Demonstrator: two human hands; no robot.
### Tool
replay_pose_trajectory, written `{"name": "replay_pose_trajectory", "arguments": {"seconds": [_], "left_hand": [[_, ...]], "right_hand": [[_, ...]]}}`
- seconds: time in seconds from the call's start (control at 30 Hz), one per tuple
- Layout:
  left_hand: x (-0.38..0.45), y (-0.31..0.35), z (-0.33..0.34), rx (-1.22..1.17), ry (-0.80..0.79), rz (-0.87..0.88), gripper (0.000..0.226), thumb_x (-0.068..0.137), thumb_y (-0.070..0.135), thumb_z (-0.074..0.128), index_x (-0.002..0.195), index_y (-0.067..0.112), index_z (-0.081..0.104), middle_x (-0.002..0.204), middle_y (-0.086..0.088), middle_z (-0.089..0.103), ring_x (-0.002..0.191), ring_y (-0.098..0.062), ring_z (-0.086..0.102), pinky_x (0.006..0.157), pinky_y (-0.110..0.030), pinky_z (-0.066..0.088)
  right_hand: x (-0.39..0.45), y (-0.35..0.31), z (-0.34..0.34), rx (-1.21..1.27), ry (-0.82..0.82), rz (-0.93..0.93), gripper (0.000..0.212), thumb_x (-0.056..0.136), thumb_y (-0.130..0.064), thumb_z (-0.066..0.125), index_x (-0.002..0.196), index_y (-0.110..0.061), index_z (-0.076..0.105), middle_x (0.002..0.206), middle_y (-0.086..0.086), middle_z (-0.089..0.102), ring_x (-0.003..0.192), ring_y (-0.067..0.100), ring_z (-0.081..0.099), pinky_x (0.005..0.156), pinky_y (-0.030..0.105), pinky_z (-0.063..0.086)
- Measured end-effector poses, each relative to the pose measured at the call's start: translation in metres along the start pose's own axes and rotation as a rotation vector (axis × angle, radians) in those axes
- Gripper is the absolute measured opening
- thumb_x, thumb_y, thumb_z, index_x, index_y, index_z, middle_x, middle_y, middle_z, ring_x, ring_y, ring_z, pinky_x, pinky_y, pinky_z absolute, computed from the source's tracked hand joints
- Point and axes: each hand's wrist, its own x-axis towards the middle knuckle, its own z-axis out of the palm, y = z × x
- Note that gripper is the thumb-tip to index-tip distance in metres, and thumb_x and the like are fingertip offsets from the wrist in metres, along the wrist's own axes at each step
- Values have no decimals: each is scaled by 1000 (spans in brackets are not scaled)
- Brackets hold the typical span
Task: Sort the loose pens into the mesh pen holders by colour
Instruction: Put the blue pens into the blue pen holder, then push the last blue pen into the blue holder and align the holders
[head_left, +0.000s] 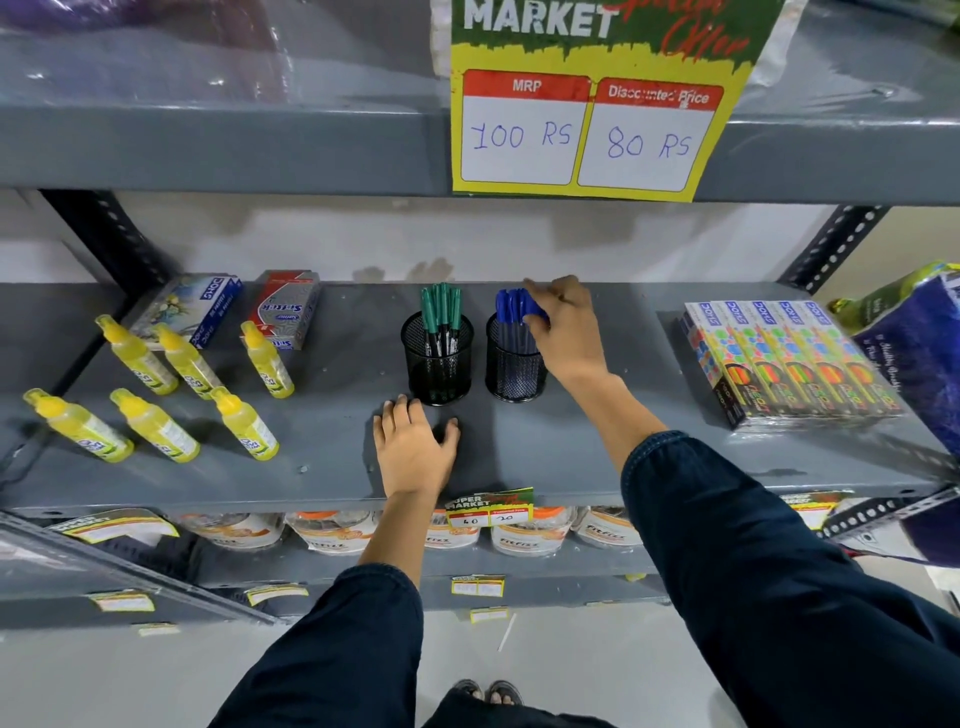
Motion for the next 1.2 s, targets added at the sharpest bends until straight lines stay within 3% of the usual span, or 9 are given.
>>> {"name": "replay_pose_trajectory", "arguments": {"seconds": [0.13,0.23,0.3,0.4,0.6,0.7,0.77,0.9,1.2], "left_hand": [[0,0,-2,-33,29,0,63,88,44,50,133,1,39,142,-19,43,135,-33,33,116,-46,22],[0,2,-12,-305,106,-102,70,82,44,62,131,0,39,137,-22,45,128,-37,41,107,-48,34],[6,7,-26,-561,148,-198,82,76,45,69,136,3,32,141,-21,41,130,-36,38,105,-48,36],[30,17,-50,-747,166,-189,103,66,42,79,142,5,21,150,-17,28,139,-31,27,112,-45,29],[69,38,-77,-584,-136,-109,123,58,32,86,146,9,4,158,-11,5,144,-26,10,115,-39,19],[71,41,-80,-501,-191,-140,118,58,28,87,145,5,11,155,-16,16,140,-32,23,111,-42,30],[70,42,-80,-475,-151,-143,99,57,26,87,135,2,30,144,-21,36,129,-36,40,102,-45,41],[60,43,-82,-534,-61,-121,69,57,21,86,115,8,51,122,-17,55,110,-33,56,91,-42,48],[14,28,-95,-530,0,-74,71,55,26,87,116,10,53,116,-16,59,107,-33,57,91,-46,49]], "right_hand": [[-1,3,-10,-40,44,-80,40,95,-11,47,135,-14,46,118,14,60,112,33,45,97,38,40],[-11,8,-14,74,116,23,45,95,-9,45,138,-17,39,113,16,62,107,33,50,93,43,47],[-20,15,-13,140,74,156,53,93,-11,46,142,-22,30,123,17,54,111,32,48,95,43,46],[-35,22,-6,179,-90,209,68,86,-15,57,144,-22,22,153,9,25,141,31,21,110,44,30],[-52,18,10,216,-159,210,49,79,-21,72,122,-13,48,151,15,29,134,31,36,100,37,40],[-50,14,14,225,-83,216,37,80,-21,72,109,-8,53,126,15,56,97,28,57,76,28,42],[-49,11,15,242,-45,226,30,80,-18,72,102,-6,55,108,15,62,76,20,49,67,26,36],[-53,10,11,257,-14,234,26,78,-15,74,95,-4,58,94,15,65,73,17,49,65,25,38],[-107,3,-2,261,12,212,25,77,-20,76,94,-11,60,94,6,66,72,14,50,65,25,41]]}}
